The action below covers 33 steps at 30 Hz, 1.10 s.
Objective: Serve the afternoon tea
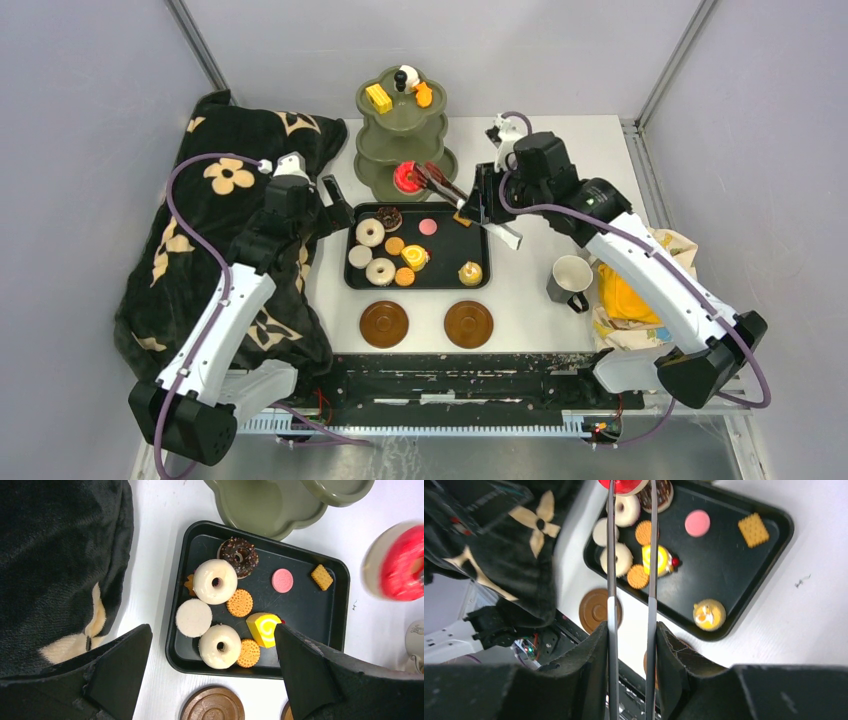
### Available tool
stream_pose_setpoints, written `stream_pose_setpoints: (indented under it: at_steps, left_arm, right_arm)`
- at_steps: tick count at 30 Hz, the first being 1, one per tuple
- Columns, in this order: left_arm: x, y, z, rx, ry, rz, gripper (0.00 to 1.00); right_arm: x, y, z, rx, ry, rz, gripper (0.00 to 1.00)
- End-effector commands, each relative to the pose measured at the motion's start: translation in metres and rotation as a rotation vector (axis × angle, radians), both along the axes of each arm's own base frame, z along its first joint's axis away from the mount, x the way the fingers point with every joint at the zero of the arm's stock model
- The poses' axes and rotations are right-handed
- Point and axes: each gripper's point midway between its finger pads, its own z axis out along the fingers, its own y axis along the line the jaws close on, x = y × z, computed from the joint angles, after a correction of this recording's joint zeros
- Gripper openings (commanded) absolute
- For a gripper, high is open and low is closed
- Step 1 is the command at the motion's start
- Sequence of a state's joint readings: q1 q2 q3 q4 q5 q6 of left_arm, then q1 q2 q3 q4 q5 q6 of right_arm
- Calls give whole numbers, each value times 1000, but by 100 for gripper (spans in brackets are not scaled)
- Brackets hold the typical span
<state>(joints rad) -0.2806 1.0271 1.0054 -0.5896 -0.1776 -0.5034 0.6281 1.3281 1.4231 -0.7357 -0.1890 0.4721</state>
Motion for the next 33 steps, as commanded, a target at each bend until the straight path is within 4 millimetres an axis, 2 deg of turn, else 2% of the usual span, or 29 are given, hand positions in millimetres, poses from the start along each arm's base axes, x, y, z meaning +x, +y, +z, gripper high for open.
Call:
stream_pose_setpoints:
  at_steps: [1, 4, 8, 11, 16, 20, 29, 33]
  left_arm:
    - [6, 3, 34, -10, -101, 7, 99]
    - [6, 4, 34, -7, -102, 9, 99]
    - [5, 4, 32, -7, -95, 7, 99]
    - [5, 3, 33, -4, -96, -3, 99]
    - [6, 7, 34, 18, -98, 6, 99]
    - [8, 6, 30, 18, -89, 7, 99]
    - [13, 5, 22, 19, -65, 10, 99]
    - [13, 6, 23, 20, -67, 15, 99]
  right_arm:
    - [13, 6, 75, 98, -196, 9, 1]
    - [26, 11, 98, 116, -251, -2, 1]
    - [56, 14, 124, 139, -335, -71, 1]
    - [77, 19, 131, 151, -358, -96, 1]
    - [114, 23, 128, 152, -370, -157, 1]
    - [133, 30, 123, 146, -362, -164, 1]
    - [151, 37, 88, 110, -292, -155, 1]
    - [157, 38, 82, 117, -283, -159, 1]
